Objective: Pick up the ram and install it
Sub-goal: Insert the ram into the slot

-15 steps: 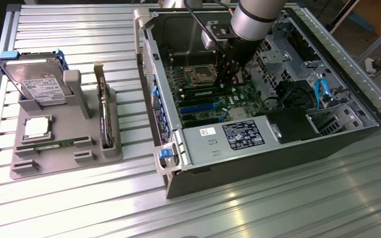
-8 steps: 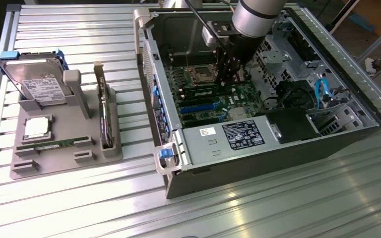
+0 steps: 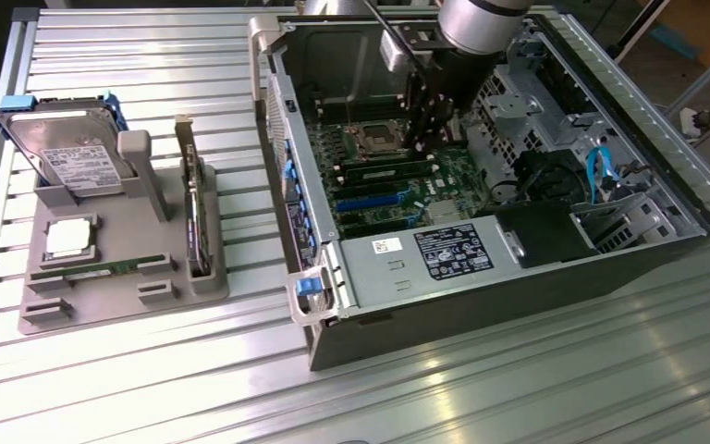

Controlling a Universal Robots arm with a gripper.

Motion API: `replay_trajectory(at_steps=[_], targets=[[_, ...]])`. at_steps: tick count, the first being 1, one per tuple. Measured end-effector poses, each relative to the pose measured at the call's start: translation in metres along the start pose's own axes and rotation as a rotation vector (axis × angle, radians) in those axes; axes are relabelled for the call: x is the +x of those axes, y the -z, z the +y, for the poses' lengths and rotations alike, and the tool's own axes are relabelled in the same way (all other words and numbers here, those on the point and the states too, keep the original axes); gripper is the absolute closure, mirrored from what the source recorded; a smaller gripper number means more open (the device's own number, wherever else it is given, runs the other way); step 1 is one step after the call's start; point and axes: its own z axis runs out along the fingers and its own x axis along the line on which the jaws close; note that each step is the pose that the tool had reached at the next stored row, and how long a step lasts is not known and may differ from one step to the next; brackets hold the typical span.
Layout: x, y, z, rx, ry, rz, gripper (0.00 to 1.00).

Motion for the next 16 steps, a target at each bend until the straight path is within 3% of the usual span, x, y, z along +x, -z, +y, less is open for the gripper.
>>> replay_trajectory(at_steps=[9,16], targets=[[-0.001,0.0235,0.0012,0.0,0.0,0.0015,0.74],[-0.002,0.0383,0.002,0.0,0.0,0.0058,0.74]])
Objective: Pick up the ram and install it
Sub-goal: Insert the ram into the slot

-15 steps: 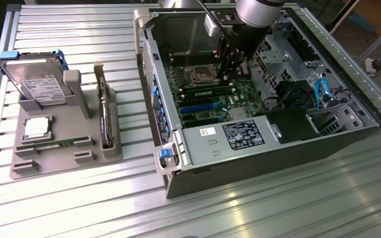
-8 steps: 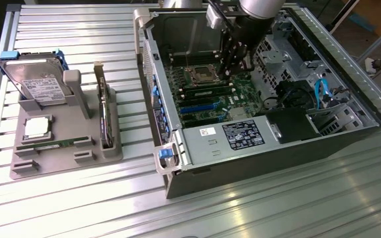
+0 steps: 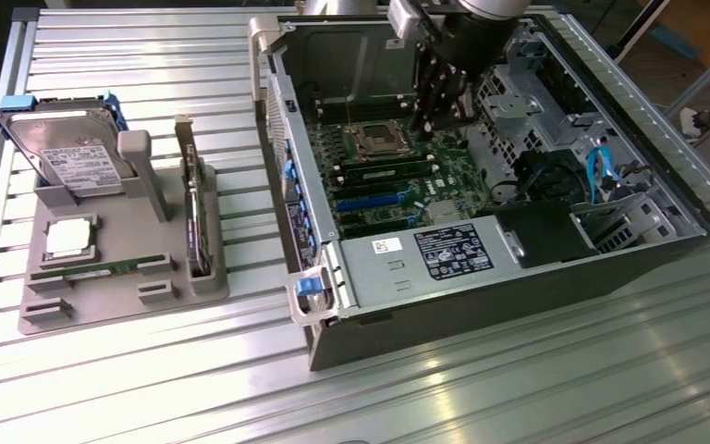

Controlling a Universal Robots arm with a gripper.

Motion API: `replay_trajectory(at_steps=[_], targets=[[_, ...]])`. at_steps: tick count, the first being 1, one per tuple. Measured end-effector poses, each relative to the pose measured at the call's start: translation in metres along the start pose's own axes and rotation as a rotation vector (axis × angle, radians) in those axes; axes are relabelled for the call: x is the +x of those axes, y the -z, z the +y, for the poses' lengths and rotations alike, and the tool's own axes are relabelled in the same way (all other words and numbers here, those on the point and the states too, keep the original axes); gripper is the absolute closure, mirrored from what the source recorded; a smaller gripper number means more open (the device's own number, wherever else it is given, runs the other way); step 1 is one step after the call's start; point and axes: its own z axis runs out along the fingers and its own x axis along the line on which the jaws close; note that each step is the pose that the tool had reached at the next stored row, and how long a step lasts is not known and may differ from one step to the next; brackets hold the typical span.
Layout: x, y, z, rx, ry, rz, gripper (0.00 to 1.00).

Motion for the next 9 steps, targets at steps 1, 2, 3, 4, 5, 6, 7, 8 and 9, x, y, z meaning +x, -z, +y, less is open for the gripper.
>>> replay_trajectory(at_steps=[1,2,3,4,5,6,7,8,9], targets=[[0.0,0.0025,0.0001,0.0,0.0,0.0011,0.74],[0.0,0.0048,0.0002,0.0,0.0,0.0022,0.74],[0.0,0.0078,0.0004,0.0,0.0,0.004,0.74],[0.0,0.0109,0.0006,0.0,0.0,0.006,0.74],[0.0,0.0132,0.0007,0.0,0.0,0.0072,0.74],[-0.001,0.0167,0.0009,0.0001,0.0,0.0092,0.74],[-0.001,0.019,0.001,0.0,-0.001,0.0108,0.74],[-0.001,0.0216,0.0011,0.0,-0.001,0.0127,0.74],[-0.001,0.0247,0.0013,0.0,-0.001,0.0151,0.74]])
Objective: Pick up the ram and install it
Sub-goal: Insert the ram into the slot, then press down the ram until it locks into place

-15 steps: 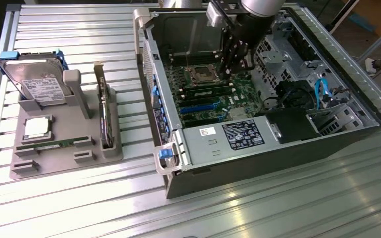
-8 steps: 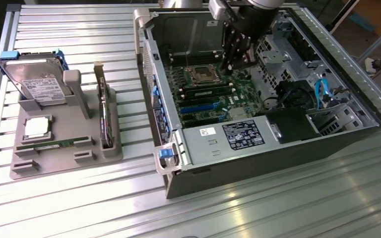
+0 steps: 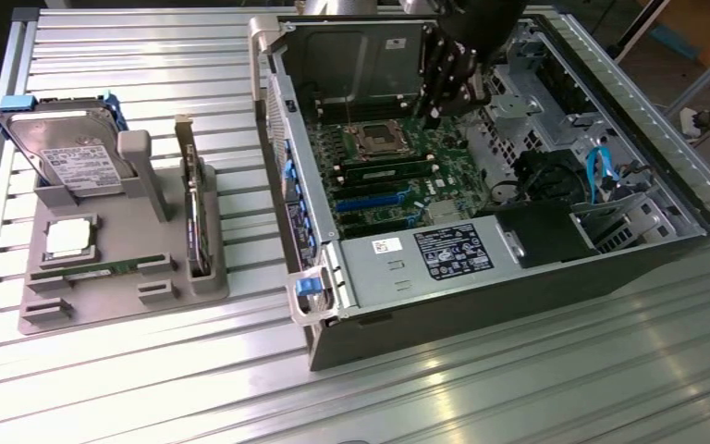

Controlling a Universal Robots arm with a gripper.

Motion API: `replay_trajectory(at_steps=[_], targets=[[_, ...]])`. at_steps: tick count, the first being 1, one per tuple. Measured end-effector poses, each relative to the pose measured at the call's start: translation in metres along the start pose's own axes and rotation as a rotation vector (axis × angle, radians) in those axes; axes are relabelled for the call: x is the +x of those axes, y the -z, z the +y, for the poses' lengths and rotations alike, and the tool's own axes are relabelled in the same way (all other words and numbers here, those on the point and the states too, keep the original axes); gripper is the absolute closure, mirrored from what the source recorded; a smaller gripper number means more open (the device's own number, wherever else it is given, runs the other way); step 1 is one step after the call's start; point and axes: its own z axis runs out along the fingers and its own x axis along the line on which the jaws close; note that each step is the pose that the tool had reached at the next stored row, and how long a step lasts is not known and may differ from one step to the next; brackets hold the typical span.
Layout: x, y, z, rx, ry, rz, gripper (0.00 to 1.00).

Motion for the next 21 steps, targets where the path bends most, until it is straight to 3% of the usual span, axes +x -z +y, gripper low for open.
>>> replay_trajectory(at_steps=[7,11,21], targets=[[-0.001,0.0158,0.0008,0.0001,-0.001,0.0138,0.74],[-0.001,0.0274,0.0014,0.0,-0.001,0.0274,0.74],[-0.001,0.0277,0.0014,0.0001,-0.001,0.0278,0.74]])
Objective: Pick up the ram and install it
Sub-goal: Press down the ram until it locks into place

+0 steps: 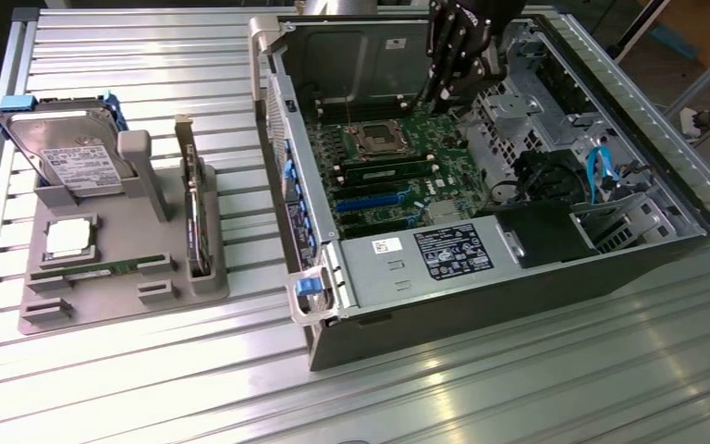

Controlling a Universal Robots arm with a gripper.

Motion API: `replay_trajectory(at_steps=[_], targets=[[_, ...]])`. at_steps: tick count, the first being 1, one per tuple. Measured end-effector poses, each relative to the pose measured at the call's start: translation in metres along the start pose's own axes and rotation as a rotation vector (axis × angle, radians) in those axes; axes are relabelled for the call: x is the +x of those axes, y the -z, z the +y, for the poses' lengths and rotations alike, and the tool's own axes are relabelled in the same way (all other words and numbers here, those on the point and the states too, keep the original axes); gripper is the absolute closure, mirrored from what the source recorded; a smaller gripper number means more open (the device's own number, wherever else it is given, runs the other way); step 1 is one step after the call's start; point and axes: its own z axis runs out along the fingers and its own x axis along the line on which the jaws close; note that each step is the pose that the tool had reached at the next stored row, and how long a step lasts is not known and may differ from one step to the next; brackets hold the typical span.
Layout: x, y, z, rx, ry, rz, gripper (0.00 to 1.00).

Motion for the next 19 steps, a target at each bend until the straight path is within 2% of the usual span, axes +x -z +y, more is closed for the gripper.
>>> replay_trajectory(at_steps=[6,8,19], targets=[[0.0,0.0,0.0,0.0,0.0,0.0,0.76],[0.0,0.0,0.0,0.0,0.0,0.0001,0.89],[0.0,0.0,0.0,0.0,0.0,0.0001,0.89]])
